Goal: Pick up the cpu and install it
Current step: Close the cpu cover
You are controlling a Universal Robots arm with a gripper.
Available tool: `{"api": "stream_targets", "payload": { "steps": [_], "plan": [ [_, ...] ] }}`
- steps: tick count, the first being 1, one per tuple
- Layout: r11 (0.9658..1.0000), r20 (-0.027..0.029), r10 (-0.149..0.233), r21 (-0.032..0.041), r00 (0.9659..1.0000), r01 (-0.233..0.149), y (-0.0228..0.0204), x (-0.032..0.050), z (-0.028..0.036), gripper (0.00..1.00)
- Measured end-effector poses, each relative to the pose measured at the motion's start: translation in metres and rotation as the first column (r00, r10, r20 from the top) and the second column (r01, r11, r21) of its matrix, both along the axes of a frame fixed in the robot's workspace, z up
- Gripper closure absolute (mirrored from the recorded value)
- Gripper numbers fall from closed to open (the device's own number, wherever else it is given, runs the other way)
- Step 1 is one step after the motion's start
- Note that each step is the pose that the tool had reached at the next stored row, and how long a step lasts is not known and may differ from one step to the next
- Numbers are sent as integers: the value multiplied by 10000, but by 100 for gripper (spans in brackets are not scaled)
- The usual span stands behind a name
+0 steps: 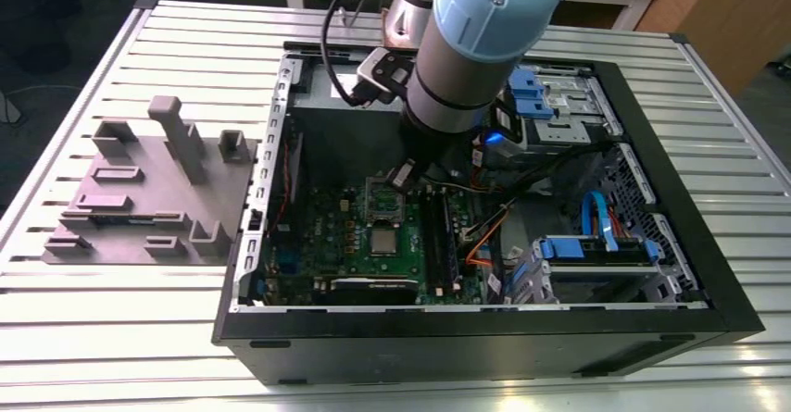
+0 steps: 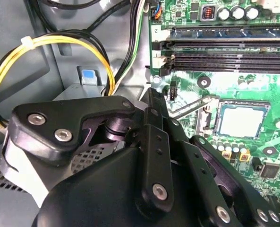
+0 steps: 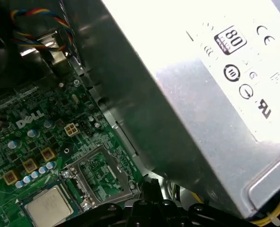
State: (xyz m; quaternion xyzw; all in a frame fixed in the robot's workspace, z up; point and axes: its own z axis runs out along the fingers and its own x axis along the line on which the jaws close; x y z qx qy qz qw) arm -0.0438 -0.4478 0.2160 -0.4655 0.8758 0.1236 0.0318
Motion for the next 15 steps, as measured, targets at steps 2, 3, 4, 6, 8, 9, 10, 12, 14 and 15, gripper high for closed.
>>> {"api": "stream_targets", "payload": {
  "steps": [2,3,4,6,8,9,10,12,14,15],
  "plan": [
    [10000,0,0,-19,10000,0,0,-7,17,89],
    [10000,3,0,-31,10000,0,1,-9,16,89],
    [10000,1,1,-42,10000,-1,1,-13,16,89],
    [10000,0,0,-49,10000,0,-3,-19,18,89],
    [10000,0,2,-47,10000,-2,-12,-22,18,89],
    [10000,0,1,-47,10000,-1,-18,-23,18,89],
    [10000,0,1,-47,10000,-1,-25,-23,18,89],
    [10000,0,0,-48,10000,0,-36,-23,18,89],
    [10000,0,0,-49,10000,0,-41,-23,26,89],
    [10000,0,0,-48,10000,0,-44,-23,33,89]
  ]
}}
